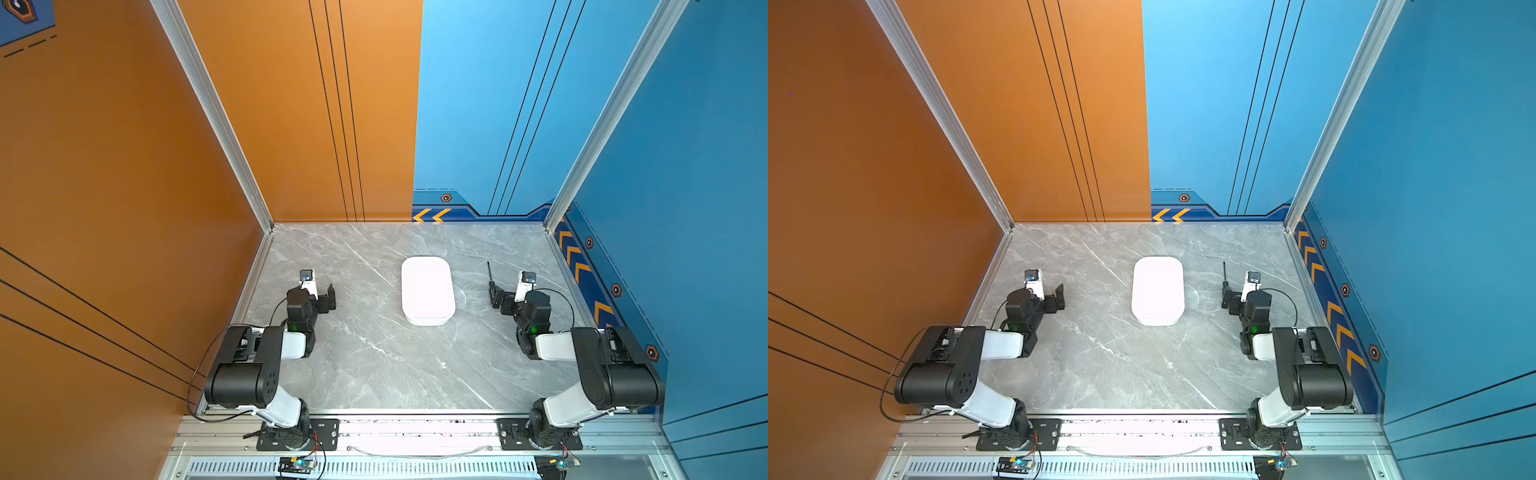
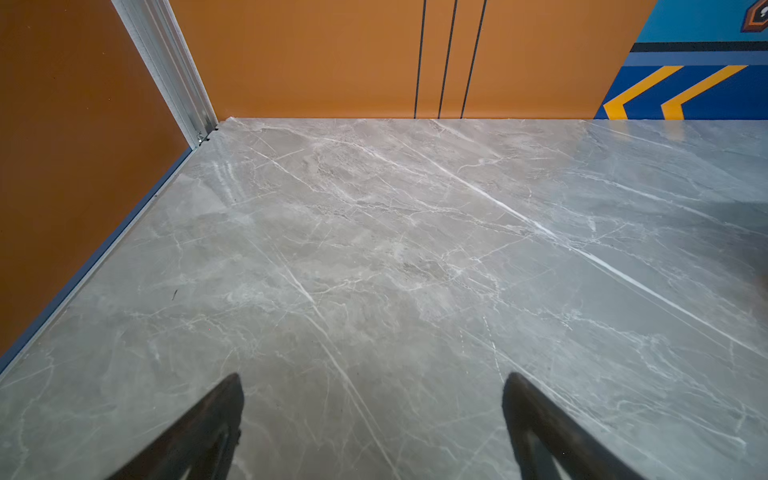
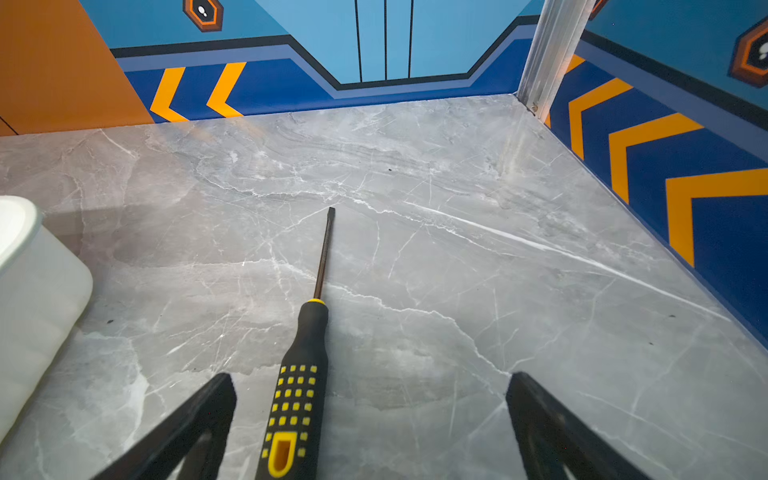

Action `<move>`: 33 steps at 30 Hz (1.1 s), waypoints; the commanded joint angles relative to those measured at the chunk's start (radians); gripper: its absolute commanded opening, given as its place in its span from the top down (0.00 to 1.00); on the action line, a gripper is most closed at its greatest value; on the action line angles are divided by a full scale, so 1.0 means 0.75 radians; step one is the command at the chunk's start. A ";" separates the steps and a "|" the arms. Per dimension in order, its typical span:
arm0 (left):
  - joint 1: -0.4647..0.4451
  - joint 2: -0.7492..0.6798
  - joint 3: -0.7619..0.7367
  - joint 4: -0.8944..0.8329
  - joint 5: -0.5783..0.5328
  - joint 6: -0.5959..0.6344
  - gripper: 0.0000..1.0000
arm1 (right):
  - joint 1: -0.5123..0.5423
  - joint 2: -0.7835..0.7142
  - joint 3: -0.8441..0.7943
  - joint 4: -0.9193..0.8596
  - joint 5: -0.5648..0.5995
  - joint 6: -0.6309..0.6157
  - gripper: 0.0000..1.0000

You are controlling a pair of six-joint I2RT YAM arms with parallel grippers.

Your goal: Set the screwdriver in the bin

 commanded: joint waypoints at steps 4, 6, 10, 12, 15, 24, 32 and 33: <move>0.015 0.013 -0.004 0.003 0.059 0.016 0.02 | 0.004 0.004 0.029 0.014 0.017 -0.015 0.00; 0.020 0.007 -0.006 0.006 0.068 0.014 0.02 | 0.007 0.002 0.024 0.019 0.022 -0.016 0.00; 0.022 -0.035 -0.002 -0.018 0.079 0.017 0.02 | 0.030 -0.025 0.034 -0.016 0.077 -0.031 0.00; 0.016 -0.144 0.014 -0.143 0.076 0.024 0.02 | 0.034 -0.102 0.073 -0.147 0.126 -0.017 0.01; -0.003 -0.356 0.109 -0.468 0.011 -0.009 0.02 | 0.040 -0.238 0.260 -0.600 0.151 -0.006 0.00; -0.019 -0.388 0.371 -0.852 0.242 -0.266 0.02 | 0.090 -0.082 0.841 -1.602 -0.117 0.172 0.02; -0.083 -0.205 0.458 -0.849 0.452 -0.371 0.02 | 0.122 0.049 0.867 -1.684 -0.098 0.241 0.06; -0.104 -0.180 0.470 -0.849 0.440 -0.357 0.02 | 0.116 0.076 0.876 -1.704 -0.096 0.240 0.06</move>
